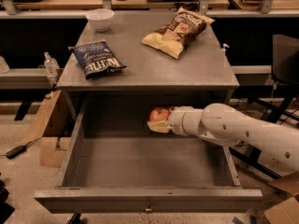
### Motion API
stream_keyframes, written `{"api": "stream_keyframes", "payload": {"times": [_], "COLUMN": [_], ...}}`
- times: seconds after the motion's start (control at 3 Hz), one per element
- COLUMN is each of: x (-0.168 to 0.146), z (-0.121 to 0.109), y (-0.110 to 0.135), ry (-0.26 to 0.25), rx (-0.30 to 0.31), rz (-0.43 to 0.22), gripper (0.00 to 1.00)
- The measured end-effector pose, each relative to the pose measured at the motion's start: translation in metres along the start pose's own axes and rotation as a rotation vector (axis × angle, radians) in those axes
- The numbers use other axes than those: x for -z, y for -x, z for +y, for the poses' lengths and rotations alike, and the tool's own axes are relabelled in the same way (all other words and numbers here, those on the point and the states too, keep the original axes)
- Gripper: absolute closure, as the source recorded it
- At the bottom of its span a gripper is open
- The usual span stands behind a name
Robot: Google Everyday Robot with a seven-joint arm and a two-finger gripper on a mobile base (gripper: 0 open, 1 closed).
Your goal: Place apple into top drawer
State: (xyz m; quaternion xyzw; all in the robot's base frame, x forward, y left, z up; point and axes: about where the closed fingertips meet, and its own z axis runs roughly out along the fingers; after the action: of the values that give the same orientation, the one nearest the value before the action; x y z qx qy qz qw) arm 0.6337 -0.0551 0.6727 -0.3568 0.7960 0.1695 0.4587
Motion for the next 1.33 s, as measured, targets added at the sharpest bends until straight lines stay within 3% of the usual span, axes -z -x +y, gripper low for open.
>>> {"api": "stream_keyframes", "payload": {"times": [0.33, 0.67, 1.0, 1.33], "x": [-0.048, -0.074, -0.08, -0.08], "z": [0.008, 0.02, 0.026, 0.026], "y": [-0.017, -0.033, -0.039, -0.038], "ry": [0.042, 0.071, 0.074, 0.074], "rx": [-0.023, -0.032, -0.04, -0.039], "rz": [0.007, 0.031, 0.042, 0.042], "gripper": [1.0, 1.0, 1.0, 0.84]}}
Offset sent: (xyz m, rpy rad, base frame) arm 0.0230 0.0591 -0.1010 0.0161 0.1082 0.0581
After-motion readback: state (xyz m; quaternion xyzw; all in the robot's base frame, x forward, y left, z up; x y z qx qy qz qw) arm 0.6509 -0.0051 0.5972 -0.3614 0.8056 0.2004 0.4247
